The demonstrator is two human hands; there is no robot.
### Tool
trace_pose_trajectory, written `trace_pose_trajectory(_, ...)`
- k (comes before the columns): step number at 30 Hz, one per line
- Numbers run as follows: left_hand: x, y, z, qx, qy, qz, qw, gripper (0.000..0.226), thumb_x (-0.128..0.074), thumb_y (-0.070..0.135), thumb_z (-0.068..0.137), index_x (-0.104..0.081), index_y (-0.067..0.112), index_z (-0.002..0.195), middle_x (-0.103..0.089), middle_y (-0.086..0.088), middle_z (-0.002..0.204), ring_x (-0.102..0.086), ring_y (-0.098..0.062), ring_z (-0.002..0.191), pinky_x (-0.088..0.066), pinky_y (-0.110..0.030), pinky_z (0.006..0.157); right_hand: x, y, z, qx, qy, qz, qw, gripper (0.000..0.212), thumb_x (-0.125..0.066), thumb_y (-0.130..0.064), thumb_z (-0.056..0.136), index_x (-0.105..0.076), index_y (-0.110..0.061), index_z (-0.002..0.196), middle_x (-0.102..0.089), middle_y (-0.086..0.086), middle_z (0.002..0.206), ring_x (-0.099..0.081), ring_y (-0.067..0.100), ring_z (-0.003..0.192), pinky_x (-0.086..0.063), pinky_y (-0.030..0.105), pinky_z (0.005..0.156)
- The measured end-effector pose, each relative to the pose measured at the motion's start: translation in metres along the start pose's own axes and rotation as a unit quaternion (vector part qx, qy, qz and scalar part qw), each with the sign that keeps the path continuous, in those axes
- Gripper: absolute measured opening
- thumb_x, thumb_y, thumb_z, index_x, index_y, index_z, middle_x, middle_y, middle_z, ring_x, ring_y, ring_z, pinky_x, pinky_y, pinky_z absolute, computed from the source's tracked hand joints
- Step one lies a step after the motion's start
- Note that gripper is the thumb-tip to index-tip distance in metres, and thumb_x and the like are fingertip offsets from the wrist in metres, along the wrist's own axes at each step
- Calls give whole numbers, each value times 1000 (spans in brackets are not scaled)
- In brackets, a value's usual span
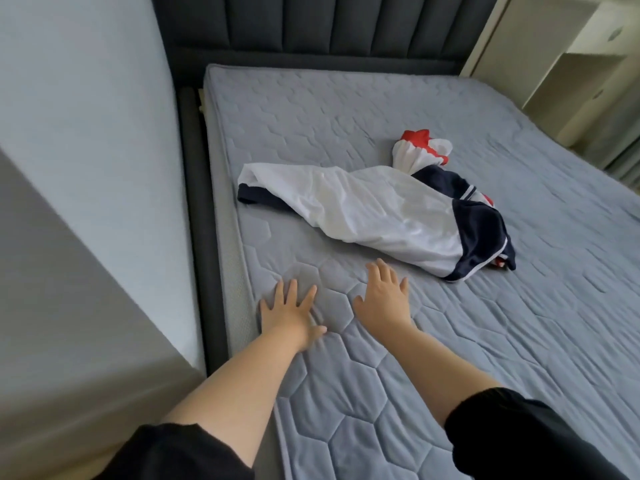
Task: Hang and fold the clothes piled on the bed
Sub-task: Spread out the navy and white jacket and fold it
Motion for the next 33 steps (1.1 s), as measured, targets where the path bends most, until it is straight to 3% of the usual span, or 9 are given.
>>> trace_pose_trajectory(12,-23,-1,21,1,15,31,999,90,-38,75,83,11,39,149,19,-3,159,17,-27,145,-1,-55,114,-23,15,79,23,110,-70,991,77,-47,-1,90,-3,-16,152,3,13,159,5,29,147,1,52,118)
trace_pose_trajectory(16,-26,-1,22,-5,27,37,999,90,-36,75,84,11,36,150,19,-4,159,18,-27,145,0,-55,115,-12,28,106,4,87,-90,992,43,-50,-2,87,-52,-18,128,-2,11,160,2,29,147,3,54,116)
trace_pose_trajectory(18,-26,-1,23,-4,24,36,999,90,-36,74,84,11,36,150,19,-4,159,18,-27,145,0,-56,115,-9,34,113,7,59,-102,993,32,-49,-3,87,-63,-17,111,-22,7,157,-6,24,147,6,53,116)
trace_pose_trajectory(20,-25,-1,24,-3,22,31,999,89,-37,74,84,11,37,150,20,-3,159,19,-27,145,0,-55,115,-8,37,108,20,63,-61,996,32,-46,2,84,-63,-14,105,-58,8,125,-31,25,139,9,50,117)
trace_pose_trajectory(23,-25,-2,17,-12,64,11,998,90,-40,71,85,14,37,149,17,-2,159,17,-26,146,2,-55,115,-7,35,77,34,89,38,995,31,-39,10,76,-56,-9,94,-57,12,69,-51,43,109,-15,41,117)
trace_pose_trajectory(25,-28,-2,3,-30,159,-19,987,92,-45,66,86,17,36,147,8,-3,161,9,-24,147,0,-52,116,-11,34,52,44,66,93,993,29,-40,12,74,-53,-7,91,-54,13,62,-49,44,107,-33,31,104)
trace_pose_trajectory(27,-30,3,-15,-57,261,-59,962,95,-54,56,87,18,34,145,-2,-8,161,-4,-26,148,-7,-50,116,-11,34,26,63,40,137,988,22,-46,8,78,-54,-8,91,-50,5,63,-53,39,95,-37,29,75)
trace_pose_trajectory(30,-15,18,-30,-74,342,-104,931,100,-73,36,79,-5,28,151,-15,-16,158,-15,-33,145,-15,-54,114,-5,29,-8,122,-4,158,980,5,-51,-8,88,-55,-9,91,-56,7,73,-55,34,76,-37,36,60)
trace_pose_trajectory(33,13,40,-35,-123,346,-90,926,51,-63,24,86,-50,16,135,-34,-9,151,-20,-29,144,-10,-48,115,9,24,-33,154,-6,181,971,10,-49,-12,92,-58,-7,92,-62,14,77,-55,34,72,-42,39,63)
Point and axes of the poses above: each hand's wrist, its own z-axis towards the middle knuckle, its own x-axis out of the back of the hand, y = z × x, the point moved 3 cm from there along z, towards the middle knuckle
